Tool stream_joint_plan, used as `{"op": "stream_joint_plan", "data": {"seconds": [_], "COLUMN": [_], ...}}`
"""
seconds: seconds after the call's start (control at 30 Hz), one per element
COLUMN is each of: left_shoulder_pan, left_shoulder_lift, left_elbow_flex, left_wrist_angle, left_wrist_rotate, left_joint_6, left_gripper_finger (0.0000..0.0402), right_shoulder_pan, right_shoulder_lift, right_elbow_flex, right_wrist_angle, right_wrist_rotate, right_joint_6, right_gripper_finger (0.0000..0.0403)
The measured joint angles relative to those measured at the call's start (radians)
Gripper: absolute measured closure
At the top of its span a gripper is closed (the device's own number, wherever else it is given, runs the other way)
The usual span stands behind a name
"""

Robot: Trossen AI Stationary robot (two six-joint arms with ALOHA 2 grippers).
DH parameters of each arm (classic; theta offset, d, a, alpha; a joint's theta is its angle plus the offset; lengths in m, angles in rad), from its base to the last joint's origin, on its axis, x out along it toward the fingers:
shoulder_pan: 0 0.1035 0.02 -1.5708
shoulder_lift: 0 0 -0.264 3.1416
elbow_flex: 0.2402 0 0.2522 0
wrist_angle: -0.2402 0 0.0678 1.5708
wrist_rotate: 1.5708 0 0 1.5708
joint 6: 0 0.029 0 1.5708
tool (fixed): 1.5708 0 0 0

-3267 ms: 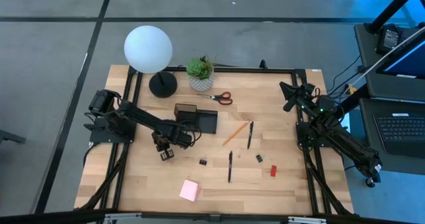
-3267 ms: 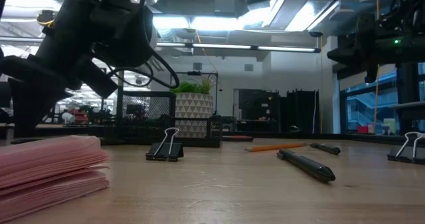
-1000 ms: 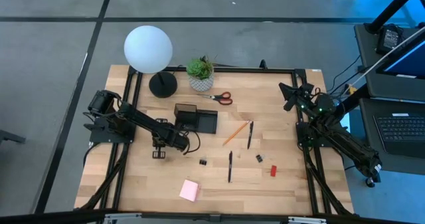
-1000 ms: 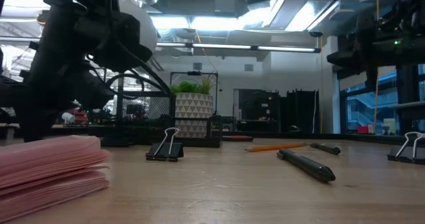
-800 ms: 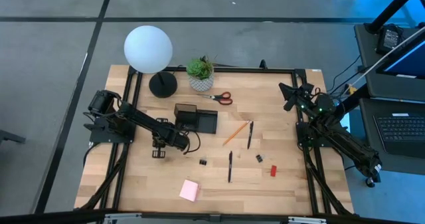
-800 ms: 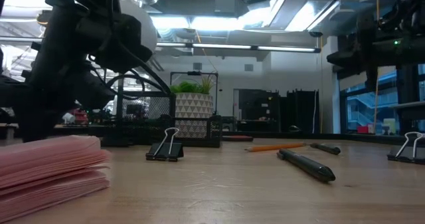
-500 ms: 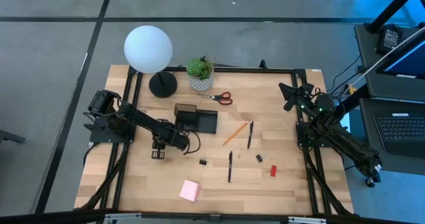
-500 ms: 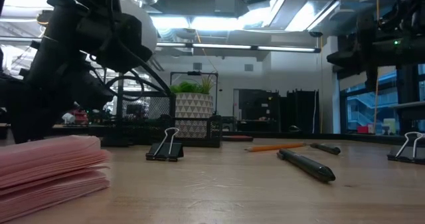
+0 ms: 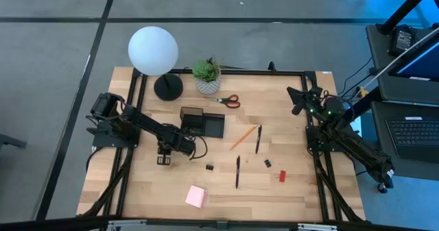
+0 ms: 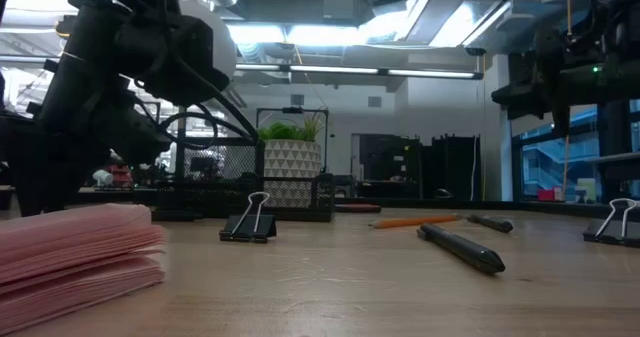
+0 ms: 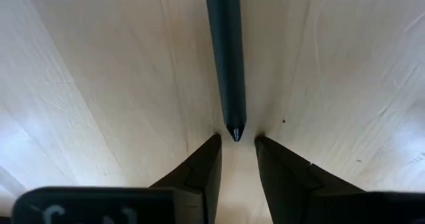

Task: Pick and place office supplies into organizer
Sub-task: Put the black pen into the black desk organizer

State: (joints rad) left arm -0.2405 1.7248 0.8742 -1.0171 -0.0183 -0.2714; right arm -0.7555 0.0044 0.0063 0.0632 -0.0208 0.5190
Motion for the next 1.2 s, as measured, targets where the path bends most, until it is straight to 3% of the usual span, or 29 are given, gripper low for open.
{"op": "stream_joint_plan", "data": {"seconds": [1.2], "left_shoulder_pan": [0.001], "left_shoulder_lift": [0.004], "left_elbow_flex": [0.030], "left_wrist_angle": [0.023], "left_wrist_rotate": [0.011], "left_joint_6": [-0.004], "left_gripper_finger": [0.0309], "right_shoulder_pan": [0.000], "right_shoulder_lift": [0.000], "right_elbow_flex": [0.000], "right_wrist_angle": [-0.003], "right_wrist_rotate": [0.000], "right_joint_6": [0.000], "right_gripper_finger": [0.0368]}}
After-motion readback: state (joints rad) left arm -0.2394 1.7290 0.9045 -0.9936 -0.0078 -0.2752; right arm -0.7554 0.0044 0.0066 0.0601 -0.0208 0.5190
